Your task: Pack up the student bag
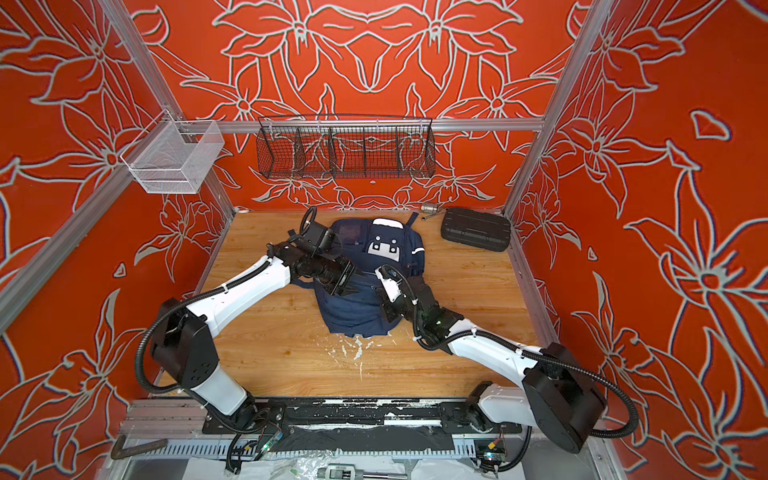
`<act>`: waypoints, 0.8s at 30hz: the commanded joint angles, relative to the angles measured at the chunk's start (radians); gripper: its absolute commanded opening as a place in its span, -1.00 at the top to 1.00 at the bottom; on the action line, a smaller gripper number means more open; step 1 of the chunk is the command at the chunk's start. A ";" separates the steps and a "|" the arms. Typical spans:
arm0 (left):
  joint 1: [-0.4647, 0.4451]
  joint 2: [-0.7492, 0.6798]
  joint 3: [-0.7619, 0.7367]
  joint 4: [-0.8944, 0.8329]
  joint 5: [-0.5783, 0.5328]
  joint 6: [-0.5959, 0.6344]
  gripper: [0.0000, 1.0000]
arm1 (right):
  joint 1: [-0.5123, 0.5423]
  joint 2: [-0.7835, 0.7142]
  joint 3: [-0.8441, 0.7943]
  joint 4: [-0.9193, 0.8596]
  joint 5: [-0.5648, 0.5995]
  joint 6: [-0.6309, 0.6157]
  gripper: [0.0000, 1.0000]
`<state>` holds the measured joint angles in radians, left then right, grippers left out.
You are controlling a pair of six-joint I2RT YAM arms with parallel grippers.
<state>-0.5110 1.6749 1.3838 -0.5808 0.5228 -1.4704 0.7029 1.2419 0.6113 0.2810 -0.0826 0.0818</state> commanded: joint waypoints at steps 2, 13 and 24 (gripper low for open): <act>-0.030 0.044 0.023 0.044 -0.068 -0.069 0.10 | 0.007 -0.009 0.027 0.012 0.023 0.016 1.00; -0.034 0.067 0.017 -0.016 -0.168 -0.070 0.46 | 0.013 0.008 0.039 -0.019 0.029 0.020 1.00; -0.029 0.096 0.054 -0.085 -0.173 -0.032 1.00 | 0.020 0.052 0.077 -0.056 0.061 0.019 1.00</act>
<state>-0.5442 1.7554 1.4204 -0.6094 0.3714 -1.5185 0.7185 1.2869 0.6453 0.2298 -0.0662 0.0837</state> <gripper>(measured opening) 0.063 0.077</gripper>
